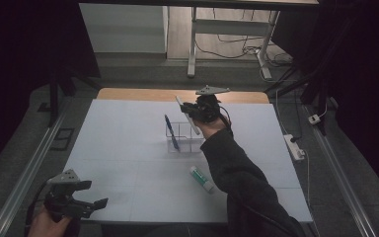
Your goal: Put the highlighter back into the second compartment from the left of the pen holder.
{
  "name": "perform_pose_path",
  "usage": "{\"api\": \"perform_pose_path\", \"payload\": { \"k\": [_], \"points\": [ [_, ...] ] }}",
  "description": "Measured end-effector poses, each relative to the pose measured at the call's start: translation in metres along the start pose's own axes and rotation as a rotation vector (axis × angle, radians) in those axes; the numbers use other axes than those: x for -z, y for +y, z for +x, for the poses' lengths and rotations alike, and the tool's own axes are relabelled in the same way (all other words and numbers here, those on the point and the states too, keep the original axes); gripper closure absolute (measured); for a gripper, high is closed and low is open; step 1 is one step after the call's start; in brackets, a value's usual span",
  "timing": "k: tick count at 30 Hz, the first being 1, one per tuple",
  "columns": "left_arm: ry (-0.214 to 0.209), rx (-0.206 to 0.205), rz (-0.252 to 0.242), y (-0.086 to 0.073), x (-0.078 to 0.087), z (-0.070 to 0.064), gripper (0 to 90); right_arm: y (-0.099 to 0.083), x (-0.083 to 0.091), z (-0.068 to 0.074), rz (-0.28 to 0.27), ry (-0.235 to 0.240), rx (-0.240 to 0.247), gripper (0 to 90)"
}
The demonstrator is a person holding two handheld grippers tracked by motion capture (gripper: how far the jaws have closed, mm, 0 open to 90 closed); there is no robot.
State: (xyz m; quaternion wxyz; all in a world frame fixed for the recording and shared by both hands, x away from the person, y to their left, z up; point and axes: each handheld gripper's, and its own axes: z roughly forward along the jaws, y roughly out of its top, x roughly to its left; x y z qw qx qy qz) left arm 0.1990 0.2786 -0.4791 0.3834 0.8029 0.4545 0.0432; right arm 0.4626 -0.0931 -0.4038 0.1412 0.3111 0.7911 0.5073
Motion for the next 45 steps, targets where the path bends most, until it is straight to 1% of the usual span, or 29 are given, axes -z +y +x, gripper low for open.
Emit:
{"api": "perform_pose_path", "payload": {
  "k": [5,10,11,14,17,19,27,35,37,38,41,45],
  "points": [
    [0.0,0.0,0.001,0.0,0.0,0.0,4.5,-0.001,-0.012,0.004,-0.002,0.005,-0.003,78.5],
    [0.0,-0.001,0.001,0.0,0.0,0.0,4.5,-0.003,-0.022,0.007,-0.003,-0.009,-0.008,78.5],
    [0.0,-0.001,0.001,0.0,0.0,0.0,4.5,-0.003,-0.024,0.007,-0.005,-0.003,-0.012,78.5],
    [0.0,-0.002,0.0,0.0,0.0,0.0,4.6,-0.005,-0.028,0.009,0.0,-0.006,-0.007,78.4],
    [-0.001,-0.001,0.0,0.0,0.0,0.0,4.6,-0.008,-0.031,0.01,-0.003,-0.004,-0.013,78.4],
    [0.001,-0.002,0.001,0.0,0.0,0.0,4.6,-0.01,-0.032,0.01,-0.001,-0.012,-0.013,78.4],
    [0.001,-0.004,0.001,0.0,0.0,0.0,4.6,-0.018,-0.034,0.01,0.014,-0.003,-0.013,78.4],
    [0.002,-0.005,0.003,0.0,0.0,-0.001,4.6,-0.029,-0.028,0.007,0.034,0.004,-0.017,77.8],
    [0.002,-0.004,0.003,0.0,0.0,-0.001,4.6,-0.032,-0.025,0.006,0.048,0.002,-0.017,77.5],
    [0.001,-0.004,0.003,0.0,-0.001,-0.001,4.6,-0.033,-0.025,0.005,0.05,0.008,-0.019,77.2],
    [0.004,-0.004,0.005,0.0,-0.001,-0.001,4.6,-0.033,-0.022,0.002,0.069,0.012,-0.023,68.1],
    [0.003,-0.004,0.004,0.0,0.0,-0.001,4.7,-0.031,-0.015,0.002,0.085,0.004,-0.006,56.2]
  ]
}}
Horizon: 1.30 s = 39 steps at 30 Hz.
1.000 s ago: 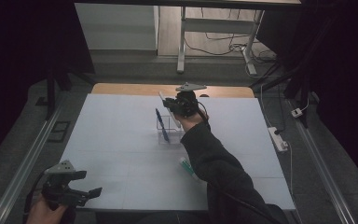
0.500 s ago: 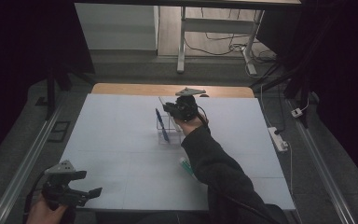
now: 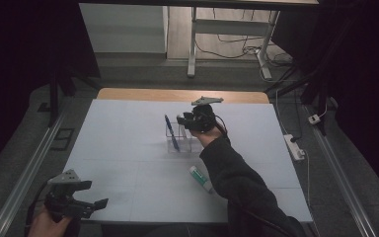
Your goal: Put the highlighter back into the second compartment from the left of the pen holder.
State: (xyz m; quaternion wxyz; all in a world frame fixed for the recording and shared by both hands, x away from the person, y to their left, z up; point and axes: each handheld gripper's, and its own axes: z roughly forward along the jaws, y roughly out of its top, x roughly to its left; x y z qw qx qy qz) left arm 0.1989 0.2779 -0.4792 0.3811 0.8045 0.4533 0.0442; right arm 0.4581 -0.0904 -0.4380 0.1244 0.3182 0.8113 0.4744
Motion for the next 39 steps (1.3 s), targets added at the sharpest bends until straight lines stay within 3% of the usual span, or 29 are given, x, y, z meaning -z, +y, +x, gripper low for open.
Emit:
{"api": "perform_pose_path", "payload": {
  "k": [19,28,39],
  "points": [
    [-0.001,-0.004,-0.001,0.001,0.0,0.0,4.6,-0.003,0.03,0.0,0.101,0.007,0.035,11.8],
    [-0.004,0.0,-0.013,0.001,0.0,0.001,4.3,-0.014,0.048,0.002,0.124,-0.044,0.09,1.3],
    [-0.01,-0.002,-0.022,0.001,0.001,0.0,4.1,-0.04,0.072,0.001,0.174,-0.049,0.076,0.0]
  ]
}}
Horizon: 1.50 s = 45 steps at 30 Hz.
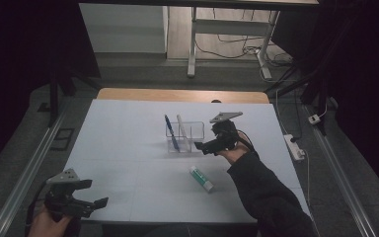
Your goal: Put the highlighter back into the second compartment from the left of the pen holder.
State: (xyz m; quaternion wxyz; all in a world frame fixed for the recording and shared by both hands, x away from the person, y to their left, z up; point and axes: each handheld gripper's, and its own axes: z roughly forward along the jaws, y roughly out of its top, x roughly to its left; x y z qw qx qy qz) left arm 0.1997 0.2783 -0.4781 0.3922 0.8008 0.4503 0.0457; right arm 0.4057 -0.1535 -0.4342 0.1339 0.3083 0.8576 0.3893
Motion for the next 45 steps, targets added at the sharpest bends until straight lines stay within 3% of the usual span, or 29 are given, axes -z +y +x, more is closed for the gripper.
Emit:
{"api": "perform_pose_path", "payload": {
  "k": [22,30,45],
  "points": [
    [0.005,-0.006,0.007,0.0,0.0,-0.001,4.2,-0.054,0.038,0.013,0.049,0.02,-0.034,0.0],
    [0.007,-0.006,0.008,0.0,0.0,-0.001,4.2,-0.073,0.052,0.019,0.067,0.011,-0.024,0.0],
    [0.009,-0.01,0.013,0.0,-0.001,-0.002,4.0,-0.095,0.066,0.024,0.099,0.006,-0.04,0.0]
  ]
}}
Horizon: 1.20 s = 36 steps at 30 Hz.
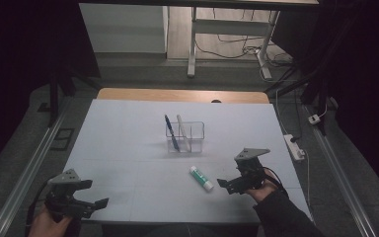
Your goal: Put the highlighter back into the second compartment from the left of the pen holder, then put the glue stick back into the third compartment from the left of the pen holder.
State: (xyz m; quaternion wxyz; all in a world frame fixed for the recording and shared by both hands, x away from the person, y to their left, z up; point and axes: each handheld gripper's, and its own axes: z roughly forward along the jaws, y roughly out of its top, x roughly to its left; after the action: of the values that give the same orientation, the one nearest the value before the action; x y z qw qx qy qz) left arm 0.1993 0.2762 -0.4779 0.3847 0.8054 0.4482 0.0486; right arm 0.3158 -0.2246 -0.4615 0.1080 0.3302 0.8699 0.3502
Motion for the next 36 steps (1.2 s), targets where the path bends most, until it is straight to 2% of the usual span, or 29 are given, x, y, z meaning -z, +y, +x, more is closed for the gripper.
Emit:
{"api": "perform_pose_path", "payload": {
  "k": [6,11,15,23,29,36],
  "points": [
    [-0.004,0.007,-0.001,0.0,0.0,0.001,4.0,0.002,0.0,0.002,-0.006,-0.002,-0.014,0.0],
    [-0.002,0.007,0.003,0.0,0.0,0.001,4.0,0.006,-0.004,0.009,0.009,-0.003,0.005,0.0],
    [-0.002,0.008,0.004,0.0,0.0,0.001,3.9,0.008,-0.009,0.017,0.029,0.021,0.018,0.0],
    [-0.003,0.007,0.006,0.0,0.0,0.001,3.9,0.007,-0.028,0.03,0.111,0.032,0.057,0.0],
    [-0.002,0.006,0.008,0.0,-0.001,0.001,4.0,0.004,-0.043,0.035,0.167,0.036,0.064,0.0],
    [-0.002,0.005,0.009,0.0,-0.001,0.0,4.0,-0.001,-0.059,0.038,0.222,0.014,0.096,6.2]
  ]
}}
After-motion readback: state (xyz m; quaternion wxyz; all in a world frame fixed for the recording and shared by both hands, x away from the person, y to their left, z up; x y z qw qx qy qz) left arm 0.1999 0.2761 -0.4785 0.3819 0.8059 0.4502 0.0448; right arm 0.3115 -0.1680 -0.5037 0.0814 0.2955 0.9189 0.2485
